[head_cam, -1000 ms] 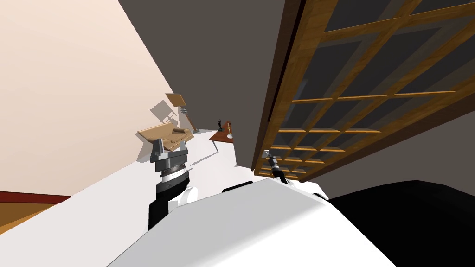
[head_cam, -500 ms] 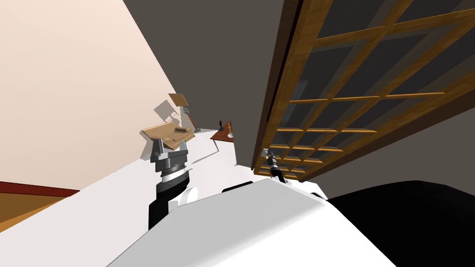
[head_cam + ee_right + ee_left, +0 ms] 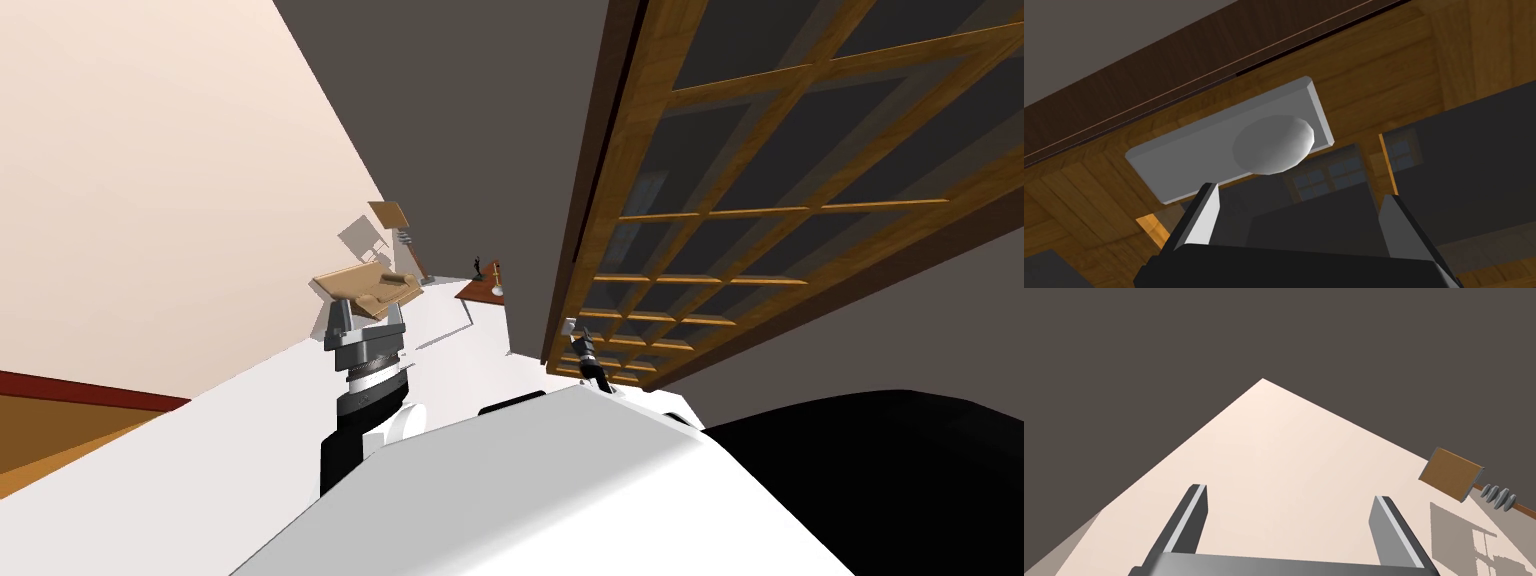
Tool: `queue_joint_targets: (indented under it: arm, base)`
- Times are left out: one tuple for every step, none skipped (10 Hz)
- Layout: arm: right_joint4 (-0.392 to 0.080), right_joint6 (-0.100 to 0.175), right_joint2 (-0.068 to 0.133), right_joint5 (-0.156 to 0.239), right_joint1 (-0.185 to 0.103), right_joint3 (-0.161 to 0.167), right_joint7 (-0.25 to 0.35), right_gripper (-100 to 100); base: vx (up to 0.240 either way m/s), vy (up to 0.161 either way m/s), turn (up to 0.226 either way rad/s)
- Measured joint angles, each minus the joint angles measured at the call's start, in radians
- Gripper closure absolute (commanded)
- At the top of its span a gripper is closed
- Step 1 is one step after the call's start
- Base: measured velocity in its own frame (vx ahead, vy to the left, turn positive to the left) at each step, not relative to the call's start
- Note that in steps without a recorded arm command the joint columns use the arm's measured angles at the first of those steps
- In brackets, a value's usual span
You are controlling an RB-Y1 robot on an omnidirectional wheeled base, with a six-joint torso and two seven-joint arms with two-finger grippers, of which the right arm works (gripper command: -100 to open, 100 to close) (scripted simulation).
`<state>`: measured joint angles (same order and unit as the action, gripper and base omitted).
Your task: Pull the door open
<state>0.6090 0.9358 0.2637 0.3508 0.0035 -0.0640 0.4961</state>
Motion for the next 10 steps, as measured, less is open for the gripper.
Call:
queue_joint_targets:
  arm:
    - [0.004, -0.003, -0.004, 0.011, -0.001, 0.004, 0.027, -100]
    - [0.003, -0.004, -0.006, 0.017, -0.004, 0.006, 0.046, -100]
    - [0.003, -0.004, -0.01, 0.028, -0.007, 0.01, 0.072, -100]
    - [0.006, -0.007, -0.016, 0.044, -0.011, 0.015, 0.101, -100]
    - [0.007, -0.008, -0.018, 0.051, -0.013, 0.018, 0.124, -100]
    - [0.013, -0.012, -0.022, 0.063, -0.015, 0.022, 0.15, -100]
    - [0.014, -0.014, -0.024, 0.07, -0.016, 0.024, 0.169, -100]
    - [0.016, -0.015, -0.029, 0.081, -0.018, 0.028, 0.194, -100]
    - [0.025, -0.02, -0.035, 0.098, -0.019, 0.034, 0.221, -100]
    - [0.02, -0.02, -0.037, 0.105, -0.024, 0.037, 0.245, -100]
  base:
    - [-0.04, -0.01, 0.017]
    - [-0.036, -0.007, 0.028]
    - [-0.063, -0.014, 0.044]
    - [-0.061, -0.009, 0.026]
    - [-0.068, -0.009, 0.039]
    - [-0.044, -0.011, 0.015]
    - [-0.046, -0.013, 0.033]
    - [-0.071, -0.016, 0.06]
    - [-0.052, -0.005, 0.017]
    - [-0.051, -0.008, 0.036]
